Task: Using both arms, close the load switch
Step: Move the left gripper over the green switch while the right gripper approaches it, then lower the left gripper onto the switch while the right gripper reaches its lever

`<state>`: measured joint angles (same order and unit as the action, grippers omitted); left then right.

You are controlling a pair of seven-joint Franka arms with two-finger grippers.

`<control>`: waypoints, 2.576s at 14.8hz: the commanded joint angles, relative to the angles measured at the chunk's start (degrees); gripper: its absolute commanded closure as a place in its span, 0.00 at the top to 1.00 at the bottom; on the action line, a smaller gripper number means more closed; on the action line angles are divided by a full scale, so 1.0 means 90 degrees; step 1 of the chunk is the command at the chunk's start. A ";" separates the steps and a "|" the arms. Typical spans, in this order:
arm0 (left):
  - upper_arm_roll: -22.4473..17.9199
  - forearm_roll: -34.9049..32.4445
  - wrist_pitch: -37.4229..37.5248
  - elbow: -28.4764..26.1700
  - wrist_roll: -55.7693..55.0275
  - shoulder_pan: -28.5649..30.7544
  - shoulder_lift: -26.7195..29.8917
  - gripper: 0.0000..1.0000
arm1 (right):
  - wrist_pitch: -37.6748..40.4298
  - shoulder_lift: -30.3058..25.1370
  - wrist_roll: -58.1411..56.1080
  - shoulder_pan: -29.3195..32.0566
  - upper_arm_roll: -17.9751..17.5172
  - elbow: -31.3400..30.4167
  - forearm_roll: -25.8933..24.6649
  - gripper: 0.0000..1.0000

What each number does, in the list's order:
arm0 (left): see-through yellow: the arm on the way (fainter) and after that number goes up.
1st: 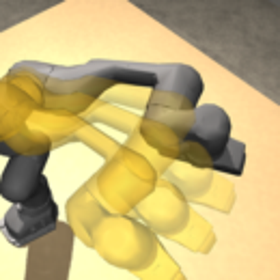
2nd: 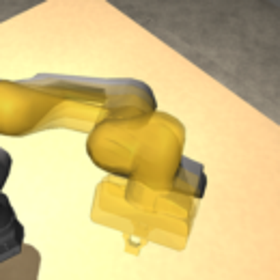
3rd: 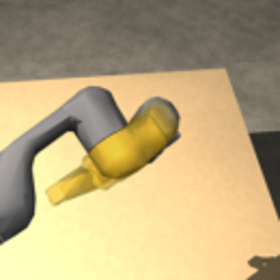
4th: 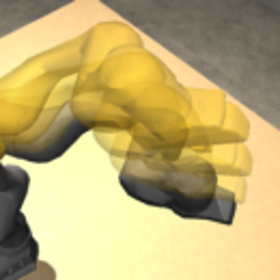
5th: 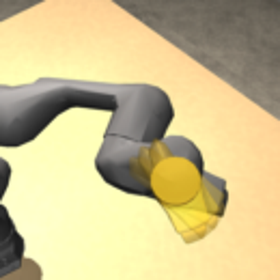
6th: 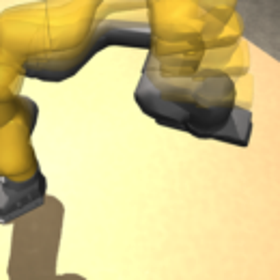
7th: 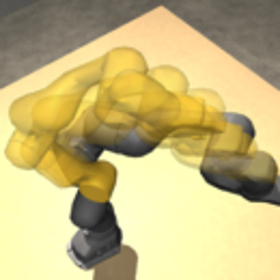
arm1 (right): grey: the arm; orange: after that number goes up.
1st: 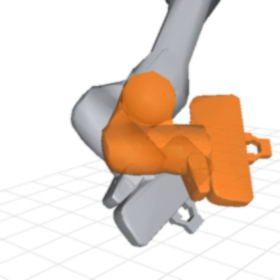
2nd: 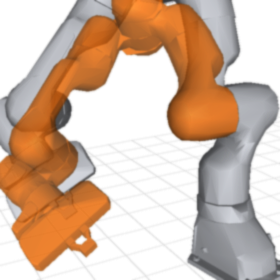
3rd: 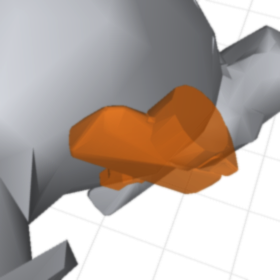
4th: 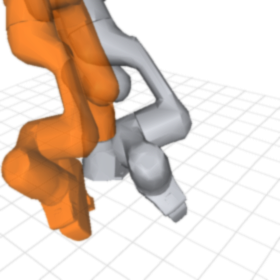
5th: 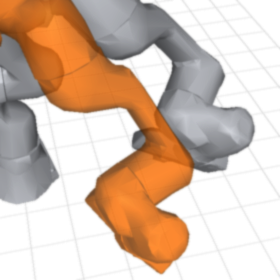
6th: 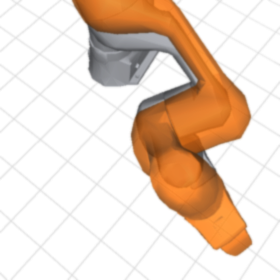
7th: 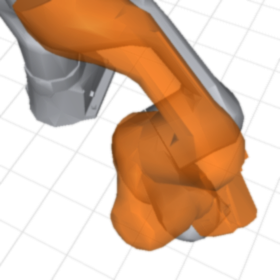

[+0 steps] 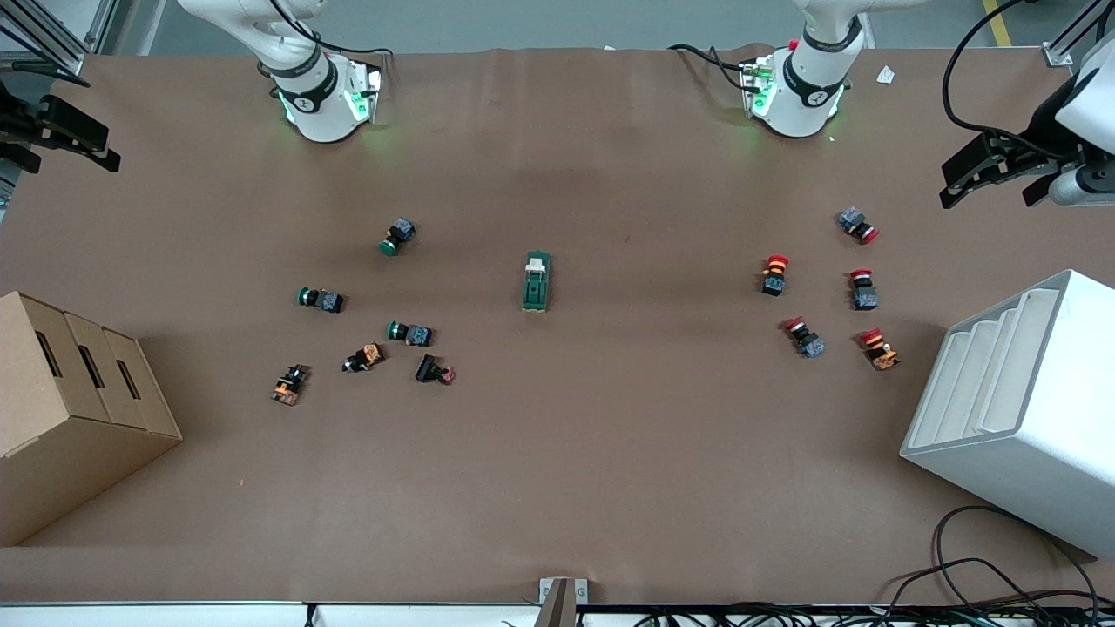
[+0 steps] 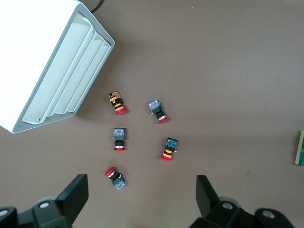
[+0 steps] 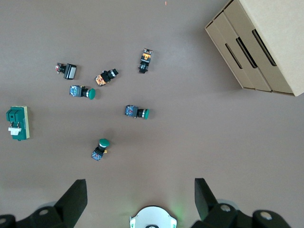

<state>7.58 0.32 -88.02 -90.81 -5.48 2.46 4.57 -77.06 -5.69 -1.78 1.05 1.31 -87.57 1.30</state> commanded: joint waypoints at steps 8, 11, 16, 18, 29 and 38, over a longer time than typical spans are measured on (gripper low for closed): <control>0.0475 0.0121 -0.0014 0.0314 -0.0153 -0.0623 -0.0429 1.00 | 0.0037 0.0426 -0.0066 0.0099 0.0070 0.0218 0.0012 1.00; 0.1002 0.0121 -0.0395 0.0178 -0.1096 -0.0917 -0.0702 1.00 | 0.0095 0.0555 0.0011 0.0099 0.0080 0.0199 0.0021 1.00; 0.1639 -0.0035 -0.1399 -0.0026 -0.3537 -0.1696 -0.1424 1.00 | 0.0017 0.0555 0.1570 -0.0203 0.0002 -0.0172 0.0420 1.00; 0.1649 -0.0424 -0.2140 -0.0319 -0.4377 -0.2185 -0.1658 1.00 | -0.0235 0.0545 0.2478 -0.0437 0.0001 -0.0493 0.0684 1.00; 0.1649 -0.3722 -0.4751 -0.1610 -0.9239 -0.4480 -0.3035 0.99 | -0.3532 0.0584 0.6163 -0.2771 -0.0067 -0.2816 0.1699 1.00; 0.1678 -0.7796 -0.4771 -0.1610 -1.3266 -0.5536 -0.4627 0.98 | -0.5890 0.2214 0.7014 -0.3710 -0.0067 -0.3278 0.1847 1.00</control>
<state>22.79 -64.53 -130.58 -106.05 -120.84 -46.27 -34.93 -127.61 11.95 60.67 -31.60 0.01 -117.12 16.50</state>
